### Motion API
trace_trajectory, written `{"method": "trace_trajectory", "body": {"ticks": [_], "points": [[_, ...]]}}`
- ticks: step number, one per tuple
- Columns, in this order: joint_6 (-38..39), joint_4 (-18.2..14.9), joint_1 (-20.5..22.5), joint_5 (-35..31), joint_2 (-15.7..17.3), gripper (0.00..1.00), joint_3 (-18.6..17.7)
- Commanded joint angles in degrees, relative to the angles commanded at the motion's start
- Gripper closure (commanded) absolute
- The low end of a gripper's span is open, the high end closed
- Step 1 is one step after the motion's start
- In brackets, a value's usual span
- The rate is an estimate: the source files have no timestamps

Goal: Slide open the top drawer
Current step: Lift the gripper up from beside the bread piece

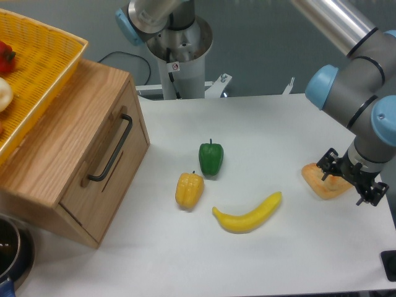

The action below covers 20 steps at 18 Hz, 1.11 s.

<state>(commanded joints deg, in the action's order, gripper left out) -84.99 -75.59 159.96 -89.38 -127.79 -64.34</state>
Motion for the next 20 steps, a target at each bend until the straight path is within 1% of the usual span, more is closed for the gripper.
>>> {"method": "trace_trajectory", "body": {"ticks": [11, 12, 13, 14, 15, 16, 18, 20], "points": [[0.09, 0.79, 0.00, 0.35, 0.26, 0.00, 0.00], [0.78, 0.79, -0.61, 0.35, 0.79, 0.00, -0.61], [3.14, 1.14, -1.49, 0.18, 1.31, 0.00, -1.57], [6.47, 2.19, -1.84, 0.26, 1.49, 0.00, -2.54], [8.85, 3.94, -1.85, 0.26, 2.28, 0.00, -3.85], [10.18, 5.00, -1.85, 0.35, 3.42, 0.00, -5.35], [10.63, 5.19, -2.28, 0.35, 5.26, 0.00, -7.38], [11.85, 3.88, -2.55, 0.44, 8.25, 0.00, -9.30]]}}
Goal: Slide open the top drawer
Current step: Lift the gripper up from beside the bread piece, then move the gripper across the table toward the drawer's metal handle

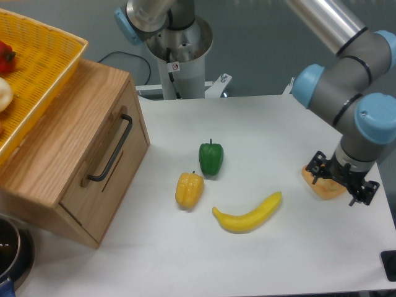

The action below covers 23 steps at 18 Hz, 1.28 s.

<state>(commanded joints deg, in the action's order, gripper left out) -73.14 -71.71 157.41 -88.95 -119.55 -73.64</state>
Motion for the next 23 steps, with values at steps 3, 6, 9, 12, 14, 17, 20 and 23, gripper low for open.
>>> {"method": "trace_trajectory", "body": {"ticks": [3, 6, 9, 12, 14, 17, 20, 23], "points": [[5.96, -2.90, -0.44, 4.38, 3.78, 0.00, -2.21], [11.33, -6.76, -2.28, 7.90, 6.07, 0.00, -2.56], [15.29, -8.18, -4.39, 9.23, 7.48, 0.00, -2.56], [16.45, -7.83, -5.54, 8.18, 7.57, 0.00, -2.56], [16.45, -7.66, -6.24, 6.87, 7.22, 0.00, -2.56], [16.53, -7.48, -7.03, 5.45, 7.75, 0.00, -2.65], [16.18, -7.57, -7.91, 4.92, 9.68, 0.00, -2.82], [20.81, -7.74, -8.70, 5.89, 11.52, 0.00, -3.53]]}}
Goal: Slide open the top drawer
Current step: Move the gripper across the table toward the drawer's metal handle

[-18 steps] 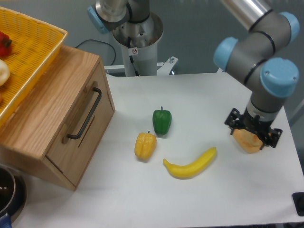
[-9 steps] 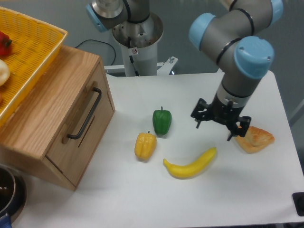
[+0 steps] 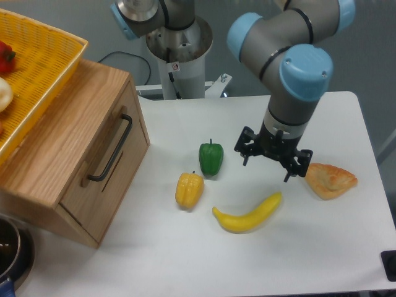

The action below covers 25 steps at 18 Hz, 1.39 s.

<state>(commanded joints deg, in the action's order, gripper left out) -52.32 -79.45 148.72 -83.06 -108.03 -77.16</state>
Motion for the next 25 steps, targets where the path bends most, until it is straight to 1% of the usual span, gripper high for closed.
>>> {"method": "trace_trajectory", "body": {"ticks": [1, 3, 6, 8, 11, 13, 16, 19, 21, 25], "points": [[3.34, -0.09, -1.05, 0.70, 0.27, 0.00, 0.00], [5.82, -0.70, -2.55, 0.53, 0.45, 0.00, -0.44], [5.92, -5.78, -3.87, 0.80, 1.76, 0.00, -0.62], [6.96, -8.60, -4.40, 2.98, 2.55, 0.00, -0.53], [9.34, -10.71, -4.49, 7.11, 3.44, 0.00, -0.18], [9.35, -12.21, -5.62, 8.18, 3.96, 0.00, -0.09], [11.01, -12.31, -8.08, 9.75, 4.14, 0.00, 0.35], [13.82, -12.13, -9.40, 10.73, 2.65, 0.00, 0.35], [16.01, -12.13, -10.37, 10.90, 1.25, 0.00, 0.00], [17.26, -11.60, -11.08, 11.43, 1.15, 0.00, -1.85]]}}
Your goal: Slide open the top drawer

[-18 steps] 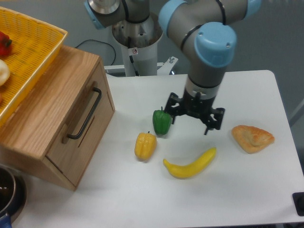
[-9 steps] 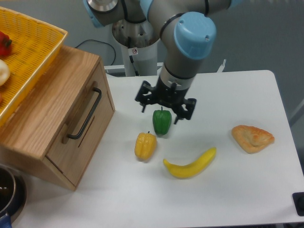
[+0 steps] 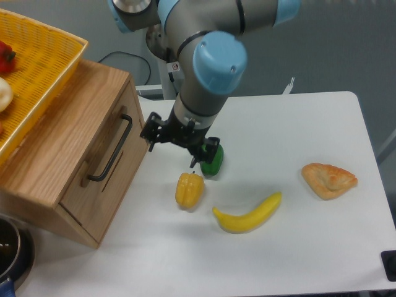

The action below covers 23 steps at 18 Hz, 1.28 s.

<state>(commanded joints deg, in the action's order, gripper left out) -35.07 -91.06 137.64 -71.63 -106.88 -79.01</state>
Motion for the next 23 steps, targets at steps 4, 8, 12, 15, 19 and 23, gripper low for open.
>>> {"method": "trace_trajectory", "body": {"ticks": [4, 8, 12, 15, 19, 23], "points": [[0.35, -0.26, 0.09, 1.93, 0.61, 0.00, 0.35], [2.98, -0.53, -0.70, 2.29, 1.23, 0.00, -0.53], [4.04, -0.53, -1.23, 3.96, 2.10, 0.00, -2.37], [4.22, -0.44, -1.76, 4.48, 2.81, 0.00, -3.87], [5.27, -0.35, -2.64, 5.10, 3.16, 0.00, -4.22], [6.15, -0.17, -3.52, 5.19, 3.16, 0.00, -4.31]]}}
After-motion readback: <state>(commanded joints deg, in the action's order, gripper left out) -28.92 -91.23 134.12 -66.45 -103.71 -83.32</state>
